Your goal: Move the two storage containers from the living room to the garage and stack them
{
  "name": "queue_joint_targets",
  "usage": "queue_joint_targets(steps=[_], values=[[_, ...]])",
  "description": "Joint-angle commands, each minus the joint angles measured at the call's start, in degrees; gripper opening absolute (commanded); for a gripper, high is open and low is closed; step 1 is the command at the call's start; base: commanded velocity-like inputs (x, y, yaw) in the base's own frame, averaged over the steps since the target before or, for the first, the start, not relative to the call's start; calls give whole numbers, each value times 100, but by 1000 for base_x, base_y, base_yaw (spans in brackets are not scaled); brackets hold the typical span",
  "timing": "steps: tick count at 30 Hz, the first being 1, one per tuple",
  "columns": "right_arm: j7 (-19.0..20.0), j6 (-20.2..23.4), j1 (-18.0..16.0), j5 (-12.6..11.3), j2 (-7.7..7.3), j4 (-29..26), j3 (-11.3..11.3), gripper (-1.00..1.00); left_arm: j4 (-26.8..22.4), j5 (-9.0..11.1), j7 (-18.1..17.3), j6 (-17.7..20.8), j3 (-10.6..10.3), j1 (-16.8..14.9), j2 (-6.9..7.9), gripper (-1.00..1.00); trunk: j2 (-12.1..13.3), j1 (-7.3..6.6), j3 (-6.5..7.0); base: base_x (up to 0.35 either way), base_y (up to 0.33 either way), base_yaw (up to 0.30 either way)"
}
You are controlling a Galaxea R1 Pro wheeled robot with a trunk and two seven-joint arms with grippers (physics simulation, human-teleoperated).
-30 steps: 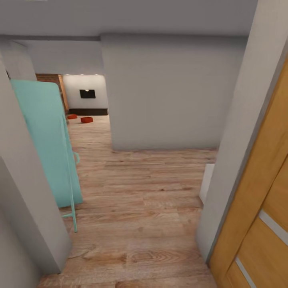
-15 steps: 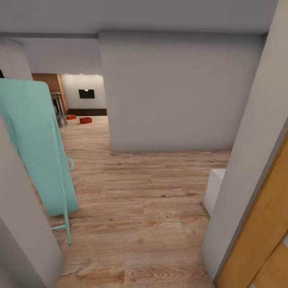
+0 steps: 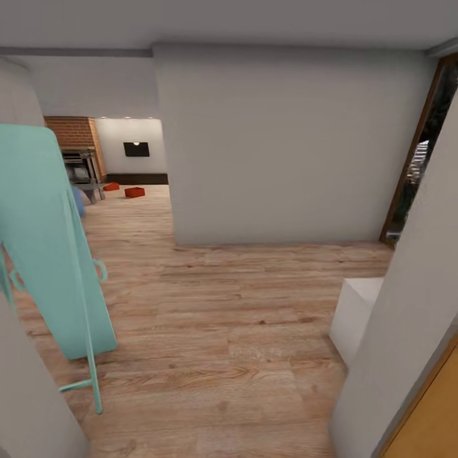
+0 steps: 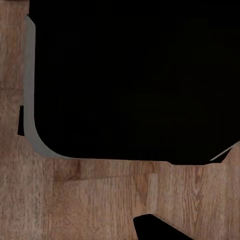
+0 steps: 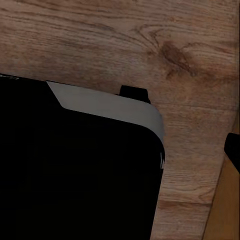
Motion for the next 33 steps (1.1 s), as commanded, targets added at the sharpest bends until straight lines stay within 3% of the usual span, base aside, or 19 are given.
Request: queue_joint_targets(steps=[1, 33], values=[[-5, -28, -6, -50, 4, 18, 48, 100, -10, 48, 6, -2, -2, 3, -1, 100, -2, 3, -5, 323, 0, 0], [-5, -28, -6, -60, 8, 18, 48, 100, -10, 48, 6, -3, -3, 3, -1, 100, -2, 3, -5, 323, 0, 0]])
